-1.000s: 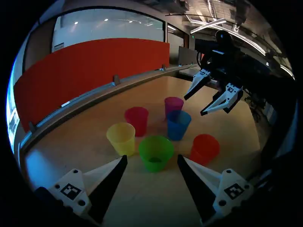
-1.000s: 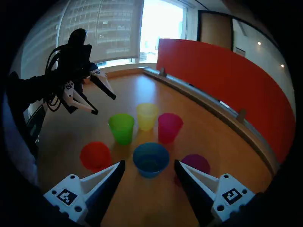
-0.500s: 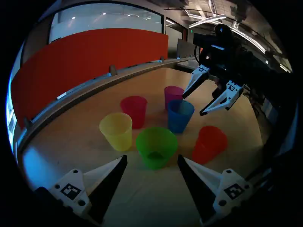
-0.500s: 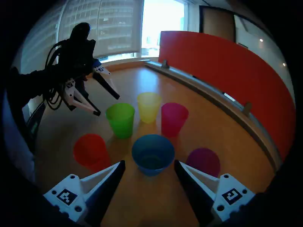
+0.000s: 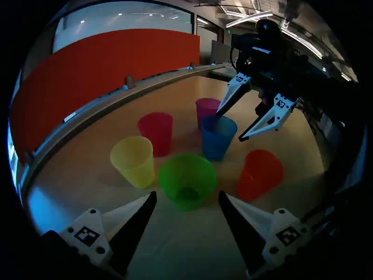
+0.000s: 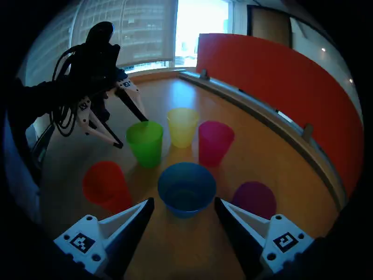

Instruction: Pour water

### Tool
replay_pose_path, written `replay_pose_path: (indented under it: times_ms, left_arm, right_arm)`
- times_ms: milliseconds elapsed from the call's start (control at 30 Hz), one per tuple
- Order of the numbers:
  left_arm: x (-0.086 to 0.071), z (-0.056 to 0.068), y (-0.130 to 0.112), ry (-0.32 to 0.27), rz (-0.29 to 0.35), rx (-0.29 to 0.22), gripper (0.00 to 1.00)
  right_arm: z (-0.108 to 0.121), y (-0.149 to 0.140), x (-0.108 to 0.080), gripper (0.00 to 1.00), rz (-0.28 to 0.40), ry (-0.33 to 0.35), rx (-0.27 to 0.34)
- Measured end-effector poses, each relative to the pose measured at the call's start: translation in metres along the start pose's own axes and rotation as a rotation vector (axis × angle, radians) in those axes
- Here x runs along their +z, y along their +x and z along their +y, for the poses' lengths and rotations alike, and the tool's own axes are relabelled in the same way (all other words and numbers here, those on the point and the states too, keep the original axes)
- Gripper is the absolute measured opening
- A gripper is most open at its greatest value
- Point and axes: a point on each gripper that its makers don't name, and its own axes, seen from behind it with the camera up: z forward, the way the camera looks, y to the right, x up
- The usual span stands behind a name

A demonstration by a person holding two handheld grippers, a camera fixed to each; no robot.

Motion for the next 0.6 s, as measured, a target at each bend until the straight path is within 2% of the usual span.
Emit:
replay_pose_path:
  times_ms: [600]
  left_arm:
    - [0.018, 0.0, 0.01, -0.013, -0.006, 0.007, 0.99]
  right_arm:
    - [0.001, 0.005, 0.02, 1.0, 0.002, 0.009, 0.011]
